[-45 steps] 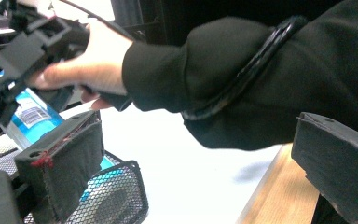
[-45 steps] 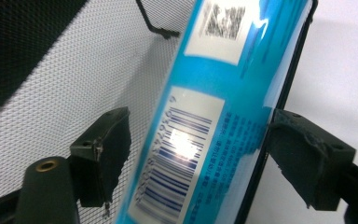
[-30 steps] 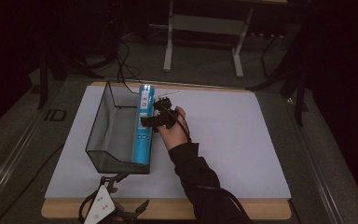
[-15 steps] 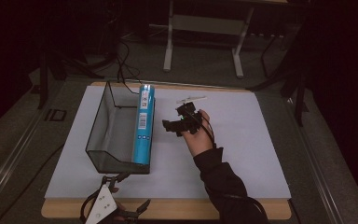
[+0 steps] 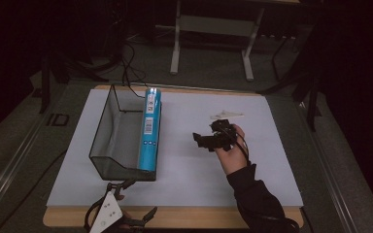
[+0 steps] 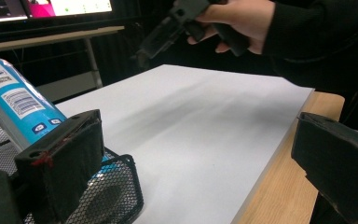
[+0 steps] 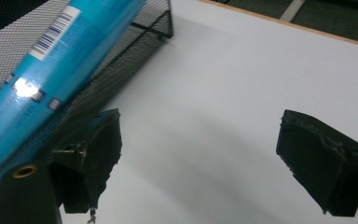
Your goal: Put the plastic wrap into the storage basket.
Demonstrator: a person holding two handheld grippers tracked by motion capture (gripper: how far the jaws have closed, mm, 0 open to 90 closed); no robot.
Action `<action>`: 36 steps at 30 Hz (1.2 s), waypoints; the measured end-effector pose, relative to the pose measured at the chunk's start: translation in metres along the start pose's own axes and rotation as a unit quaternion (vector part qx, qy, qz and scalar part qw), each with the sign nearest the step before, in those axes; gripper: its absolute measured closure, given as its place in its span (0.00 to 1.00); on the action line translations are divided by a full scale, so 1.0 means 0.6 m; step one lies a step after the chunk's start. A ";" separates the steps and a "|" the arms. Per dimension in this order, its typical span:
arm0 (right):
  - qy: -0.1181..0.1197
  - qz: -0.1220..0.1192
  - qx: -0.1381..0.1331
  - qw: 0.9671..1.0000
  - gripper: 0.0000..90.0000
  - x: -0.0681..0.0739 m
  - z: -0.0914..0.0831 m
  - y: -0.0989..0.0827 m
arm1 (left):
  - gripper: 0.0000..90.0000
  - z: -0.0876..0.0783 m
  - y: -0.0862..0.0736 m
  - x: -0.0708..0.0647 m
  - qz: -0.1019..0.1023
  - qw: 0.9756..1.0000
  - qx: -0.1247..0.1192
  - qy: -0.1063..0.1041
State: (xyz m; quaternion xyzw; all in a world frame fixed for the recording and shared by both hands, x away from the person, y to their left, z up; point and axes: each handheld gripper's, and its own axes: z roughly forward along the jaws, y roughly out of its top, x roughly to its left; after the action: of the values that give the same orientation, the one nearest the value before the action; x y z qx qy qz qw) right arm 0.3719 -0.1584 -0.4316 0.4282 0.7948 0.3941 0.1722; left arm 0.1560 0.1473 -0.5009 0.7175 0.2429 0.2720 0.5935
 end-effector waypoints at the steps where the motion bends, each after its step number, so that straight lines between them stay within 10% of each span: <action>1: 0.000 0.002 0.000 1.000 0.16 -0.005 -0.006 -0.005 | 0.03 0.000 0.000 0.000 0.000 1.000 0.001 -0.001; 36: -0.025 -0.019 -0.014 0.999 0.16 -0.082 -0.118 -0.163 | 0.03 0.004 -0.002 -0.001 0.001 1.000 0.008 -0.002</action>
State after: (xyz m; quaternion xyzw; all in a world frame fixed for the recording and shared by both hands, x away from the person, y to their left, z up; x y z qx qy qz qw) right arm 0.3035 -0.2640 -0.4657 0.4200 0.7926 0.3910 0.2061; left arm 0.1575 0.1453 -0.5026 0.7228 0.2434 0.2692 0.5881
